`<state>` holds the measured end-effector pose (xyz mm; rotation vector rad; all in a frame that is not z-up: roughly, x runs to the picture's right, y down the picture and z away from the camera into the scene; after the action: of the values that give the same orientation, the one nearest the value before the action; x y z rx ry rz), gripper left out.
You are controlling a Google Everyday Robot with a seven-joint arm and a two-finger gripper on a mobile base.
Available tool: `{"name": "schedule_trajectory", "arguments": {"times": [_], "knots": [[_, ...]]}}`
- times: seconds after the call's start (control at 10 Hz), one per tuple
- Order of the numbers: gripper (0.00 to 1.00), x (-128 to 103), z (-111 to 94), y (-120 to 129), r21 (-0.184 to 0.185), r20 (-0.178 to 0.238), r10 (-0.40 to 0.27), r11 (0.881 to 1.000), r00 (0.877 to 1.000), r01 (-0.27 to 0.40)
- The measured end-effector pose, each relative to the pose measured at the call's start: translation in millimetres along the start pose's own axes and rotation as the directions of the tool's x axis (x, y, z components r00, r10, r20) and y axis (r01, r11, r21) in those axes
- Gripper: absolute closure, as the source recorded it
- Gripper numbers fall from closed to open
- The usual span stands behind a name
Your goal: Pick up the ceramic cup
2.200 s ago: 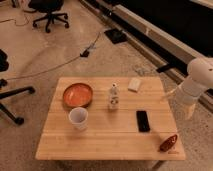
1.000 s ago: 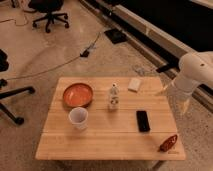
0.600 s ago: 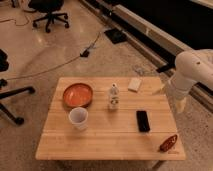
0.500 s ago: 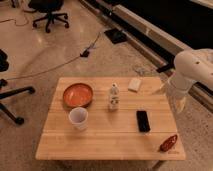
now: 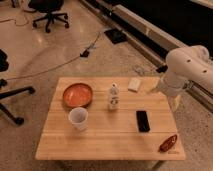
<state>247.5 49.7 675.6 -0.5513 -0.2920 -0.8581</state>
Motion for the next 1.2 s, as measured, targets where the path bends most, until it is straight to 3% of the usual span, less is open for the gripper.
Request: {"name": "schedule_trajectory", "arguments": {"times": [0.2,0.4,0.6,1.2], "knots": [[0.2,-15,-2,-24,-0.008,-0.011,-0.043,0.999,0.999,0.042],[0.2,-22,-3,-30,-0.023,-0.021,-0.075,0.997,0.997,0.075],[0.2,-44,-3,-51,-0.031,-0.024,-0.115,0.993,0.993,0.115],[0.2,-111,-8,-101,-0.07,-0.069,-0.258,0.965,0.964,0.253]]}}
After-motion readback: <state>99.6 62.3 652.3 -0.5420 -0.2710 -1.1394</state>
